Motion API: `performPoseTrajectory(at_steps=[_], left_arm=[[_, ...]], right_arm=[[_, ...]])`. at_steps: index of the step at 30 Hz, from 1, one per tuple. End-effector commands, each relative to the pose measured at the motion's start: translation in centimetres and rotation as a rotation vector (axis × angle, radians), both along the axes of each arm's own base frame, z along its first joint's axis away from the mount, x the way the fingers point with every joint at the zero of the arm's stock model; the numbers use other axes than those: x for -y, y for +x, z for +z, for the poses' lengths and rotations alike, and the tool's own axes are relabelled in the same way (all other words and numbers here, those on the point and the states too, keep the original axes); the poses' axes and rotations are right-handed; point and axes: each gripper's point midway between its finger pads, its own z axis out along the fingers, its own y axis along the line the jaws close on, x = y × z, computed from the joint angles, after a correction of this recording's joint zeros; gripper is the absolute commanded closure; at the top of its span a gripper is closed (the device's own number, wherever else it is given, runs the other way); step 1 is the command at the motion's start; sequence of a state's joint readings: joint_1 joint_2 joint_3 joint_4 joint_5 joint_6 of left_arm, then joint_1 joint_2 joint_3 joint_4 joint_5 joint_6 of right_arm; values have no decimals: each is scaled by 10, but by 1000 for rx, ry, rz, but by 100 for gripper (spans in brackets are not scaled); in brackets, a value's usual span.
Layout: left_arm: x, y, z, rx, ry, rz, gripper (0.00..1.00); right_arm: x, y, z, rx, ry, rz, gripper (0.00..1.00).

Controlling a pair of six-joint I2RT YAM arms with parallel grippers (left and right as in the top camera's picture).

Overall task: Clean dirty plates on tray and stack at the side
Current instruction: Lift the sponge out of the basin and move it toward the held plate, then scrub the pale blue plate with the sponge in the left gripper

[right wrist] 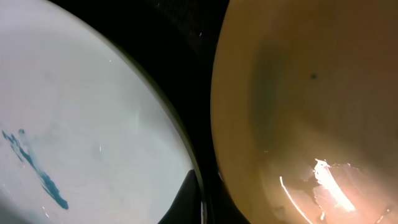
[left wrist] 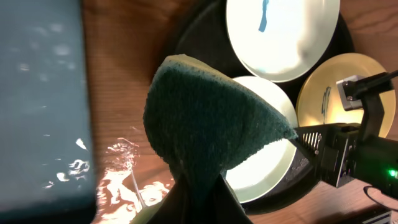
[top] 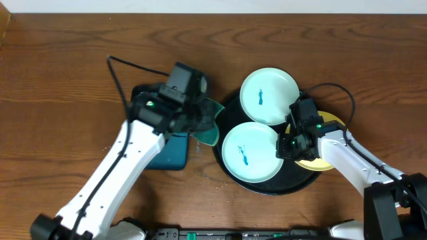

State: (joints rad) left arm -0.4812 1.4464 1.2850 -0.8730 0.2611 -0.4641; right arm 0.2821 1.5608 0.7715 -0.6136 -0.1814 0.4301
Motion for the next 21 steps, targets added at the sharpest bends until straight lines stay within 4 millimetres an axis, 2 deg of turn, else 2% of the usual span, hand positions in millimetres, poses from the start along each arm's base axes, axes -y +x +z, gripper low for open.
performPoseTrajectory(at_steps=[1, 5, 12, 14, 15, 16, 21], left_arm=[[17, -2, -22, -81, -8, 37, 93], [43, -1, -47, -128, -5, 37, 93], [85, -5, -114, -260, 18, 79, 93], [103, -10, -128, -307, -26, 55, 93], [115, -12, -133, -330, -65, 27, 92], [131, -15, -146, -346, -96, -11, 92], [129, -24, -182, -346, 6, -55, 93]], right_arm=[[12, 4, -3, 7, -67, -108, 99], [10, 5, -2, 9, -55, -117, 99], [10, 6, -2, 13, -54, -118, 99], [9, 7, -2, 15, -53, -118, 99], [9, 7, -2, 16, -53, -118, 99], [9, 7, -2, 16, -53, -118, 99], [9, 8, -2, 18, -52, -118, 99]])
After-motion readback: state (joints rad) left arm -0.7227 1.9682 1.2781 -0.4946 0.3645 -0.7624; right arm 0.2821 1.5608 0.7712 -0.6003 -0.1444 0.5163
